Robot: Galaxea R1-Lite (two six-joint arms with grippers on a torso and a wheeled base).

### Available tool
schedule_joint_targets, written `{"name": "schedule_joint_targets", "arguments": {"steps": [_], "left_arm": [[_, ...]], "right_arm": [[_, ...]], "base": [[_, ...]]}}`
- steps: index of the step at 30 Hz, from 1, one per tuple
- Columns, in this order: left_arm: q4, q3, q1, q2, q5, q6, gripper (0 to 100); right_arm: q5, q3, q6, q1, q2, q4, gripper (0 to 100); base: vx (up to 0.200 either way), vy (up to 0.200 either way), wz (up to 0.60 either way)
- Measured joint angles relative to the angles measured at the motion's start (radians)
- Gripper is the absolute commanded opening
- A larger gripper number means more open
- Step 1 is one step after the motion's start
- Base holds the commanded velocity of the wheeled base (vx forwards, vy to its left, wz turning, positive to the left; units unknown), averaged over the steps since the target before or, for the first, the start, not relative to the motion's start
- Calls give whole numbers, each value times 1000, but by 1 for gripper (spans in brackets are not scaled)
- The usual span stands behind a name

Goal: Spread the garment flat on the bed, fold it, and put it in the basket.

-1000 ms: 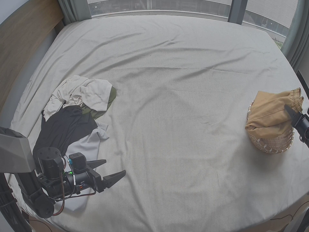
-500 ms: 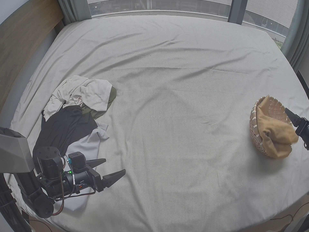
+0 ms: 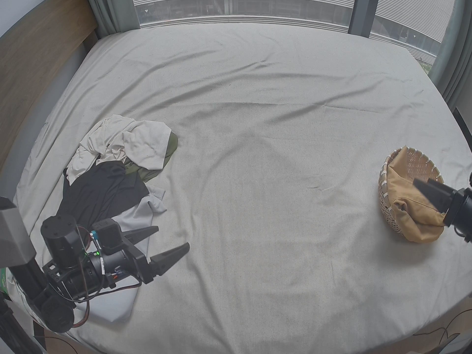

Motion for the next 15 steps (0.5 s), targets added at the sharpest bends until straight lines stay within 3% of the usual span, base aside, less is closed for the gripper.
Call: {"name": "schedule_joint_targets", "arguments": {"steps": [6,10,15], "left_arm": [[54,37,-5,-234,25,-40,100],[191,69,-6,-413,46,-40,100],[463,98,-8,-653,67,-37,100]], "right_arm": [[-35,71,-33,179,-94,58,100],[-47,120,-46,229,-189,118,100],[-59,162,-49,248,-350,232,100]], "base": [[0,0,0],[0,0,0],[0,0,0]]}}
